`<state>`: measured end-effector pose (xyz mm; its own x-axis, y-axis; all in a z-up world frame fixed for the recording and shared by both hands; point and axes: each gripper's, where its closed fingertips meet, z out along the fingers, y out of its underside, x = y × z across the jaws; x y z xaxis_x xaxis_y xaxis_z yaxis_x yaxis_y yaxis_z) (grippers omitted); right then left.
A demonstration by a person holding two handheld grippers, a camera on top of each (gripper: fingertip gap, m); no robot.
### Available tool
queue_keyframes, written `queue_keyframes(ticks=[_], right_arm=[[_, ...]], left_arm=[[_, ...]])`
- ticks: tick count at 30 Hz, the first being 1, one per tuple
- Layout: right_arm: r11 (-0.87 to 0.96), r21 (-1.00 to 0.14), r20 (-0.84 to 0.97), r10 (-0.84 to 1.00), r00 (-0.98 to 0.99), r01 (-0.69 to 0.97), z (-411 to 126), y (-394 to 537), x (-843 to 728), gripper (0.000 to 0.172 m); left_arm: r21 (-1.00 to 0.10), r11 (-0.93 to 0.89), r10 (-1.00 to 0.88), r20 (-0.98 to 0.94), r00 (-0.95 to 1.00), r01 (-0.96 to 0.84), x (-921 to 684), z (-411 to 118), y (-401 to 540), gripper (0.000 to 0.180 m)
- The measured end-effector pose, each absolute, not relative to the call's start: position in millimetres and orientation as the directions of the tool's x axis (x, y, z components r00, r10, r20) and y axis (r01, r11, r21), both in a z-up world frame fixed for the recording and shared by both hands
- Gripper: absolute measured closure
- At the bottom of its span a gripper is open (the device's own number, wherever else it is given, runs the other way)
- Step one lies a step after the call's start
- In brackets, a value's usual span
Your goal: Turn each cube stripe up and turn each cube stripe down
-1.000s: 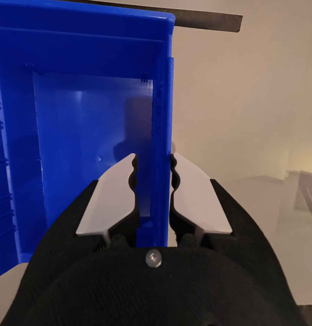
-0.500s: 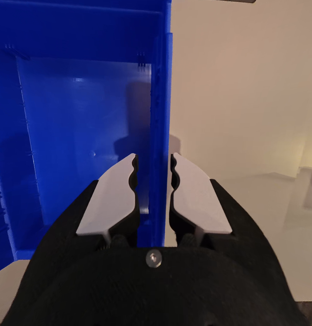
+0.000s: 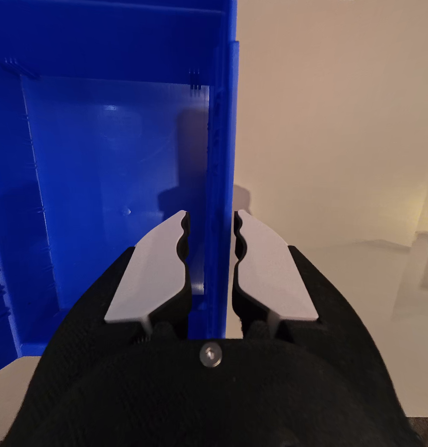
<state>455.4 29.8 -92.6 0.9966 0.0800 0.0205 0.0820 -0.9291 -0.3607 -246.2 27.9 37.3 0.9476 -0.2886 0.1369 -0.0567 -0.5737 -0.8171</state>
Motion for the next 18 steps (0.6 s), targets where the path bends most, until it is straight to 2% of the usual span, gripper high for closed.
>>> queue_keyframes(ticks=[3, 10, 13, 18], right_arm=[[-0.93, -0.354, 0.018, 0.095, 0.995, 0.095, -94, 30, 452, 0.135], [-0.932, -0.343, 0.038, 0.111, 0.993, 0.117, -96, 30, 452, 0.135], [-0.932, -0.343, 0.027, 0.114, 0.993, 0.117, -96, 29, 452, 0.135], [-0.932, -0.344, 0.022, 0.115, 0.993, 0.115, -95, 28, 453, 0.135]], left_arm=[[-0.827, -0.555, -0.409, 0.174, 0.896, -0.093, -204, 40, 29, 0.147], [-0.575, -0.775, -0.378, 0.087, 0.922, -0.264, -175, -42, 39, 0.151], [-0.497, -0.819, -0.319, -0.022, 0.947, -0.287, -182, -65, 45, 0.141], [-0.36, -0.889, -0.29, -0.037, 0.956, -0.284, -182, -97, 41, 0.138]])
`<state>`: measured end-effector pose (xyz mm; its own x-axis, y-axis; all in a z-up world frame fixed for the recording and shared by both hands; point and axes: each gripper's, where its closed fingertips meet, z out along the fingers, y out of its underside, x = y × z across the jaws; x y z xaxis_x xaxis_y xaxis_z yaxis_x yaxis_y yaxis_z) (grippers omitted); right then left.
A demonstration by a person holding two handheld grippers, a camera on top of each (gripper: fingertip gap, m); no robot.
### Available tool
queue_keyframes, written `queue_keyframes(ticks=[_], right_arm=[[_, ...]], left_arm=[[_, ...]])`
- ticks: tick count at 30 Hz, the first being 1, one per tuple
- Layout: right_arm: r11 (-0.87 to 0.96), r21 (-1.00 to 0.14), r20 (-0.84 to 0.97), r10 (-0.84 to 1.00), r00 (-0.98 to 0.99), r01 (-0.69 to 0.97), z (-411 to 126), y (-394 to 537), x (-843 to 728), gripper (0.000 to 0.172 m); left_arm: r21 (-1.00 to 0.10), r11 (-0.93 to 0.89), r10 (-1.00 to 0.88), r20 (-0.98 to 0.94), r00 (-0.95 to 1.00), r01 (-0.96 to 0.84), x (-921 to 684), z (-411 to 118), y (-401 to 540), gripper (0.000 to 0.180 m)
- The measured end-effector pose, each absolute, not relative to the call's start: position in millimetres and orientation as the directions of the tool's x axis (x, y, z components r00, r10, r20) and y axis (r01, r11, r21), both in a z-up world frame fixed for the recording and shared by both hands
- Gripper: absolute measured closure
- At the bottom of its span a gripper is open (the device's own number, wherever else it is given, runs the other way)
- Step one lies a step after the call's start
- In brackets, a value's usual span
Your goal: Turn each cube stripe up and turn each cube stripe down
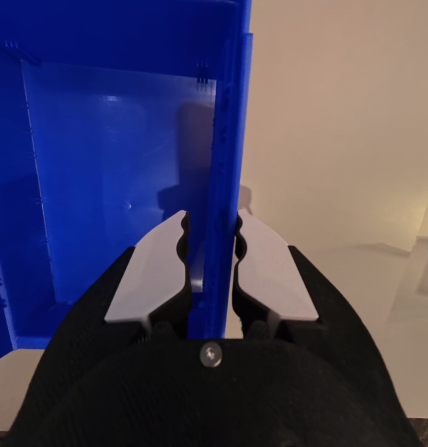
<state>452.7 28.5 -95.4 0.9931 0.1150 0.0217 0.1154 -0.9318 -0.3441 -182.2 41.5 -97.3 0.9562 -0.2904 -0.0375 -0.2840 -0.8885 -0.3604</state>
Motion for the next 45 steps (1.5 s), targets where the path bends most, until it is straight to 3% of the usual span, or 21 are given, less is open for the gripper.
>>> queue_keyframes(ticks=[12, 18, 22, 25, 28, 30, 32, 35, 37, 40, 45], right_arm=[[-0.937, -0.318, 0.051, 0.135, 0.989, 0.145, -98, 28, 451, 0.135], [-0.939, -0.315, 0.051, 0.132, 0.99, 0.141, -98, 27, 452, 0.135], [-0.931, -0.355, 0.108, 0.05, 0.993, 0.085, -82, 27, 464, 0.136], [-0.864, -0.497, 0.187, -0.021, 0.982, 0.077, -40, 34, 466, 0.137], [-0.645, -0.735, 0.241, 0.037, 0.97, 0.208, 29, 52, 424, 0.138], [-0.38, -0.86, 0.28, 0.208, 0.937, 0.341, 76, 56, 360, 0.136], [-0.061, -0.909, 0.347, 0.439, 0.829, 0.413, 106, 41, 275, 0.124], [0.364, -0.887, 0.462, 0.68, 0.569, 0.284, 124, -16, 150, 0.119], [0.529, -0.827, 0.551, 0.7, 0.454, 0.188, 117, -55, 92, 0.113], [0.626, -0.758, 0.63, 0.63, 0.454, 0.183, 99, -81, 44, 0.104], [0.629, -0.77, 0.585, 0.629, 0.511, 0.107, 88, -102, 21, 0.1]], left_arm=[[-0.215, -0.931, -0.282, -0.088, 0.955, -0.295, -184, -132, 36, 0.127], [-0.189, -0.935, -0.291, -0.08, 0.953, -0.301, -185, -136, 36, 0.132], [-0.267, -0.916, -0.288, -0.08, 0.954, -0.299, -190, -108, 36, 0.133], [-0.439, -0.853, -0.294, -0.038, 0.955, -0.281, -188, -58, 36, 0.133], [-0.652, -0.723, -0.438, 0.178, 0.881, -0.228, -152, 3, 22, 0.133], [-0.739, -0.651, -0.601, 0.36, 0.714, -0.175, -114, 42, -3, 0.133], [-0.786, -0.599, -0.721, 0.448, 0.528, -0.151, -83, 71, -28, 0.133], [-0.808, -0.569, -0.798, 0.498, 0.339, -0.152, -48, 86, -50, 0.134], [-0.796, -0.582, -0.808, 0.543, 0.229, -0.165, -27, 88, -61, 0.134], [-0.775, -0.606, -0.794, 0.603, 0.075, -0.18, -1, 90, -78, 0.134], [-0.754, -0.614, -0.768, 0.639, -0.042, -0.234, 24, 87, -98, 0.134]])
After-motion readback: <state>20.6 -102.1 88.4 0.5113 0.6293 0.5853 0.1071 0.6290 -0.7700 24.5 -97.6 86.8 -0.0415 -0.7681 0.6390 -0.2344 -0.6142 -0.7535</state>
